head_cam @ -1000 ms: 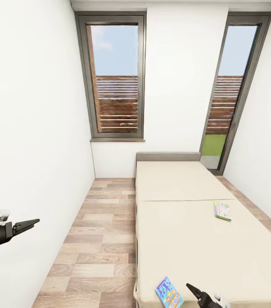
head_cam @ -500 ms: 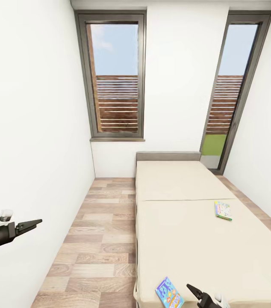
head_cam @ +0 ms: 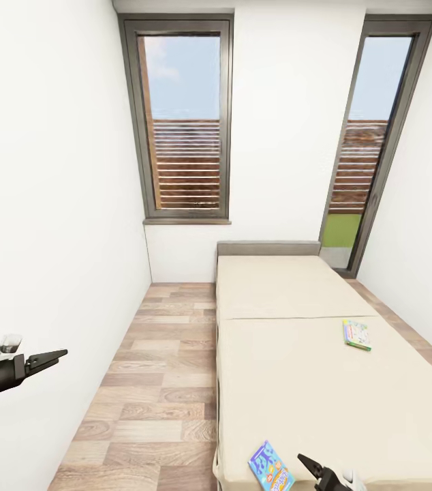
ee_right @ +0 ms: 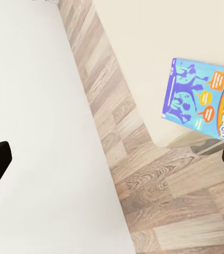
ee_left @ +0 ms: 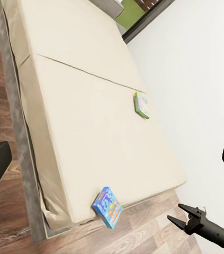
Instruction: Put all the toys in the child's room - the three board games (two on the bed and one on the table), the two jigsaw puzzles on the table, and the tennis ball on the table - inside the toy box on the table in the child's room.
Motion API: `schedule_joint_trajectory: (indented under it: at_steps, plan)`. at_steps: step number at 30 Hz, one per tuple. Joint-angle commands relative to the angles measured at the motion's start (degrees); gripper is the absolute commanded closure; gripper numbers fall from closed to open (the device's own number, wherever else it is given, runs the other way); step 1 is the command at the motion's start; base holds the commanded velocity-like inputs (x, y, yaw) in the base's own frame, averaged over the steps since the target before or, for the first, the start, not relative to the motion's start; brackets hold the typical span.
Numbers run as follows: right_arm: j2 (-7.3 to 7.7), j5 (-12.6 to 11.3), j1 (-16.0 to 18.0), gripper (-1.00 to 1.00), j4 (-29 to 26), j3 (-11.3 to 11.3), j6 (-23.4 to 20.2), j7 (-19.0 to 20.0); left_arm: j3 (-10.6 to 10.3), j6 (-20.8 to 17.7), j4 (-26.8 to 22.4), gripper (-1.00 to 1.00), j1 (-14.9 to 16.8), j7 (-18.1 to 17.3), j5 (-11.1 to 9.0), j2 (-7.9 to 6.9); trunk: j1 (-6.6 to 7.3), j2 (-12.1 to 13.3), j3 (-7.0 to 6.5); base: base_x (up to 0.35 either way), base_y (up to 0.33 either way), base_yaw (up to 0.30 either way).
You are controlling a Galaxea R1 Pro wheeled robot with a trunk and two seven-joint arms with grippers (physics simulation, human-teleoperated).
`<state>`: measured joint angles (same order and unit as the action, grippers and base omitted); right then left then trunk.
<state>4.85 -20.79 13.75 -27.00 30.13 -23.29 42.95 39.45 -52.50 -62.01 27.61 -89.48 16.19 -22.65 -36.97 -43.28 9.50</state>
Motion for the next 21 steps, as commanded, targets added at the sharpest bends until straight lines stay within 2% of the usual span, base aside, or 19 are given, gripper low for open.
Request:
schedule_joint_trajectory:
  at_steps: [1, 11, 15, 21]
  plan:
    - [-0.01, -0.3, 0.1, -1.0, 0.0, 0.2, -0.5, 0.1, 0.1, -0.6, 0.0, -1.0, 0.1, -0.5, 0.6, 0.01, -0.24, -0.5, 0.28, 0.0, 0.0, 0.0]
    - [-0.01, -0.6, 0.1, -1.0, 0.2, 0.7, -0.1, 0.0, 0.1, -0.6, 0.0, -1.0, 0.1, -0.5, 0.6, -0.03, -2.44, -4.5, 2.07, 0.0, 0.0, 0.0]
    - [-0.08, -0.6, 0.1, -1.0, 0.8, 1.6, 0.0, -0.2, 0.1, -0.6, 0.0, -1.0, 0.1, -0.5, 0.6, -0.03, -3.31, -6.1, 2.79, 0.0, 0.0, 0.0]
    - [0.2, -0.7, 0.5, -1.0, 3.9, 3.4, -0.5, -2.6, 0.1, -0.6, 0.0, -1.0, 0.1, -0.5, 0.6, 0.0, -4.63, -8.5, 3.87, 0.0, 0.0, 0.0]
